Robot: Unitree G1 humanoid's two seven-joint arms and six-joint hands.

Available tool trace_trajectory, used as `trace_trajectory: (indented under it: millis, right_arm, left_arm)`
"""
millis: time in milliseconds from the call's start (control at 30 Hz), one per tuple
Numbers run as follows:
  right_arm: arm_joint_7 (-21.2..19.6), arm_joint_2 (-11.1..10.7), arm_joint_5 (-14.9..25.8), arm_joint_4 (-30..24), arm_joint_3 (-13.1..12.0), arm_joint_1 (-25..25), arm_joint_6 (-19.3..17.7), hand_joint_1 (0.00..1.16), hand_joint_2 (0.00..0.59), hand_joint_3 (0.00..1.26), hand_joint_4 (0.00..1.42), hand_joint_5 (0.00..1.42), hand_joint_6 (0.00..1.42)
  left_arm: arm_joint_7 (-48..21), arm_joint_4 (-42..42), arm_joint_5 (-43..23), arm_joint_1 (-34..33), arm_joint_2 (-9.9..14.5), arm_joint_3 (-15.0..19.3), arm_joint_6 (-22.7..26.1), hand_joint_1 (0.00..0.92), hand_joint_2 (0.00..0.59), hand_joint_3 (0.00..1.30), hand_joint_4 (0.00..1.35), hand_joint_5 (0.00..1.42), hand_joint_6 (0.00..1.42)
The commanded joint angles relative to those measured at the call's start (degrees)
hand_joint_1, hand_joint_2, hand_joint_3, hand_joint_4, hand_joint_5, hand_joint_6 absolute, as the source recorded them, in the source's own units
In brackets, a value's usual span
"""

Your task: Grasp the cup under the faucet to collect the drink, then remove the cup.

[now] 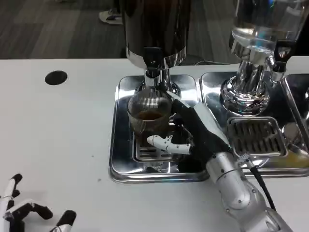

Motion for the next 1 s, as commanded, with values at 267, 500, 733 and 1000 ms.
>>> trace_trajectory:
  millis: [267, 500, 733, 1000]
  right_arm:
    - [-1.6, 0.6, -0.6, 3.2, 0.2, -2.9, -1.3, 0.76, 0.169, 0.12, 0.18, 0.15, 0.27]
    - [-3.3, 1.3, -0.6, 5.3, -0.2, -3.7, -1.6, 0.76, 0.169, 0.23, 0.26, 0.19, 0.28]
    - [-6.0, 1.9, -0.6, 6.1, -0.5, -3.5, -2.3, 0.77, 0.172, 0.42, 0.43, 0.31, 0.34]
    - [-8.0, 2.4, -0.4, 6.5, -0.8, -2.7, -4.0, 0.80, 0.176, 0.54, 0.57, 0.42, 0.39]
  left_arm:
    - [1.1, 0.0, -0.2, 1.6, -0.7, 1.7, -1.2, 0.009, 0.143, 0.75, 0.07, 0.22, 0.17]
    - [1.1, 0.5, -0.4, 1.8, -0.7, 1.9, -1.5, 0.009, 0.143, 0.75, 0.07, 0.22, 0.17]
    - [1.1, 0.8, -1.4, 1.7, -0.9, 2.5, -2.5, 0.010, 0.146, 0.75, 0.07, 0.22, 0.17]
    - [0.9, 1.7, -2.2, 1.6, -1.1, 3.5, -4.0, 0.007, 0.175, 0.75, 0.07, 0.22, 0.15]
